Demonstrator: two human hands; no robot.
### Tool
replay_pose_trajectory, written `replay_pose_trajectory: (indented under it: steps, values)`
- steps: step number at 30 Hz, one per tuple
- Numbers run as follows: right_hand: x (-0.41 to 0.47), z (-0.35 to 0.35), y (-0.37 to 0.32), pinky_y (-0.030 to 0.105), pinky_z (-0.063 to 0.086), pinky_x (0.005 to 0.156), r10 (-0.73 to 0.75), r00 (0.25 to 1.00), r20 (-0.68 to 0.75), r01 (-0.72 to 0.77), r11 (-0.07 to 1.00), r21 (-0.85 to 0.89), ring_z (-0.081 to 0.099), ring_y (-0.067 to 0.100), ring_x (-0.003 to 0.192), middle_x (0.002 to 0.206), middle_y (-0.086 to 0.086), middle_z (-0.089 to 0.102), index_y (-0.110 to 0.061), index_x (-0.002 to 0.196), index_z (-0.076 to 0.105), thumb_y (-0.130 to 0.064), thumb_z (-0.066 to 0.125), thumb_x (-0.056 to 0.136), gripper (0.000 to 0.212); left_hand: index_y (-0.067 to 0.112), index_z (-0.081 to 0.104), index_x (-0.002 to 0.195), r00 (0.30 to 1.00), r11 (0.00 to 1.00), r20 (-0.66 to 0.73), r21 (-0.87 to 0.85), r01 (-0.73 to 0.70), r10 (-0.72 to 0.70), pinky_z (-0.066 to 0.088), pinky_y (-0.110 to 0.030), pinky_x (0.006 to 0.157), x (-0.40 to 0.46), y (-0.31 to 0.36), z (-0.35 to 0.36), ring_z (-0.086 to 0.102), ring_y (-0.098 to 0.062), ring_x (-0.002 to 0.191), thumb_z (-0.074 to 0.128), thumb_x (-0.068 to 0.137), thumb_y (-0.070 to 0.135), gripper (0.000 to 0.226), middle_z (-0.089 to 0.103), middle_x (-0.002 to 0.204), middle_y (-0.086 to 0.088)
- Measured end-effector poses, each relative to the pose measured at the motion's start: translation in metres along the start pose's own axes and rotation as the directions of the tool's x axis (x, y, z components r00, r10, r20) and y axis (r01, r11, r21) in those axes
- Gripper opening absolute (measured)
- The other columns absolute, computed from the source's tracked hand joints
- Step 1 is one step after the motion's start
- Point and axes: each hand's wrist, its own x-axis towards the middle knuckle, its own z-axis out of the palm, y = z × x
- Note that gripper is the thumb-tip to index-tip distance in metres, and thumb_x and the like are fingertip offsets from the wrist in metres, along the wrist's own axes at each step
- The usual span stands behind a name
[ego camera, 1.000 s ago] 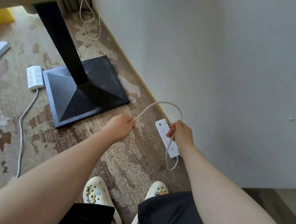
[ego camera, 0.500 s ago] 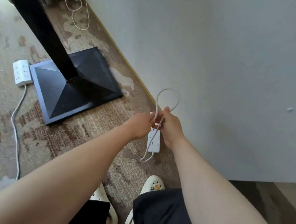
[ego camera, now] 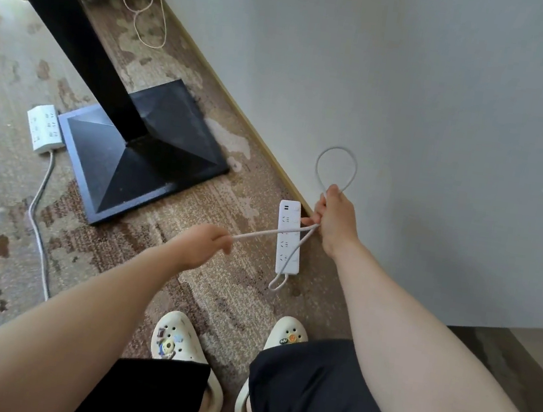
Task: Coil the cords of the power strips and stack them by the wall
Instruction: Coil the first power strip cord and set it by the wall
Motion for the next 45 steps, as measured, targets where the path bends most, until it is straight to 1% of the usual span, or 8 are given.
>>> replay_pose_trajectory:
  steps: [4,8,14,24,29,38,41,45]
  values:
    - [0.008,-0.008,-0.002,0.029,0.034,0.048,-0.065,0.993,-0.098,0.049,0.986,-0.159,0.033,0.013,0.049,0.06,-0.003,0.037,-0.018,0.074,0.04,-0.034,0.032,0.104,0.036,0.024,0.066,0.084,0.999,0.996,-0.011,0.069,0.05,-0.049,0.051,-0.041,0.077,-0.021,-0.041,-0.016,0.061,-0.029,0.078,0.042,0.101,0.036,0.032,0.065,0.086,-0.004]
    - [0.008,0.004,0.0,0.035,0.029,0.062,-0.195,0.979,-0.055,0.16,0.914,-0.373,0.034,0.017,0.063,0.068,0.001,0.036,-0.018,0.074,0.039,-0.038,0.028,0.106,0.039,0.027,0.064,0.082,0.999,0.992,0.046,0.121,-0.029,0.024,0.043,-0.025,0.056,-0.02,-0.017,-0.016,0.049,-0.01,0.056,0.046,0.1,0.037,0.028,0.061,0.073,0.003]
    - [-0.003,0.023,0.006,0.031,0.03,0.054,-0.222,0.961,0.164,0.276,0.797,-0.538,0.039,0.013,0.055,0.062,-0.004,0.043,-0.022,0.068,0.041,-0.039,0.031,0.106,0.042,0.034,0.062,0.078,0.96,0.956,0.019,0.093,-0.279,0.278,0.045,-0.027,0.063,0.009,0.071,-0.005,0.056,-0.004,0.066,0.051,0.097,0.039,0.023,0.061,0.072,0.014]
    - [0.014,-0.033,-0.005,0.03,0.032,0.053,-0.33,0.938,0.103,0.28,0.549,-0.787,0.049,0.014,0.062,0.07,0.0,0.052,-0.018,0.077,0.045,-0.039,0.029,0.107,0.04,0.028,0.067,0.086,1.0,0.998,0.014,0.05,0.023,-0.024,0.041,-0.023,0.053,-0.014,-0.038,-0.003,0.045,-0.009,0.053,0.049,0.098,0.037,0.024,0.059,0.068,0.004]
    - [0.012,-0.036,-0.002,0.035,0.035,0.057,-0.332,0.943,0.017,0.228,0.61,-0.759,0.047,0.016,0.063,0.07,0.001,0.05,-0.015,0.08,0.046,-0.039,0.028,0.107,0.041,0.029,0.068,0.082,0.993,0.99,-0.042,0.082,0.114,-0.111,0.039,-0.024,0.053,-0.025,-0.057,-0.015,0.046,-0.011,0.055,0.051,0.097,0.036,0.024,0.061,0.072,0.001]
    - [-0.009,0.001,-0.008,0.027,0.033,0.054,-0.039,0.955,0.295,0.172,0.882,-0.439,0.04,0.013,0.056,0.067,0.0,0.049,-0.017,0.077,0.05,-0.023,0.041,0.102,0.027,0.017,0.069,0.082,0.958,0.95,-0.055,0.158,-0.271,0.283,0.047,-0.031,0.058,0.009,0.097,-0.005,0.053,-0.012,0.057,0.057,0.095,0.038,0.027,0.063,0.067,0.004]
    - [-0.013,-0.007,-0.009,0.022,0.041,0.052,-0.017,0.952,0.307,0.159,0.88,-0.447,0.046,0.008,0.049,0.066,-0.001,0.058,-0.016,0.082,0.049,-0.026,0.037,0.104,0.027,0.011,0.069,0.081,0.979,0.966,-0.106,0.212,-0.149,0.174,0.052,-0.034,0.06,0.018,0.108,-0.003,0.059,-0.02,0.06,0.062,0.091,0.041,0.032,0.066,0.069,-0.003]
    - [-0.017,-0.01,-0.008,0.022,0.047,0.049,0.026,0.937,0.348,0.154,0.865,-0.478,0.055,0.011,0.048,0.071,0.006,0.065,-0.015,0.088,0.048,-0.029,0.035,0.107,0.027,0.012,0.058,0.062,0.965,0.99,-0.246,0.132,-0.055,0.087,0.037,-0.026,0.048,0.025,0.11,0.009,0.048,-0.014,0.049,0.069,0.085,0.045,0.042,0.056,0.056,0.001]
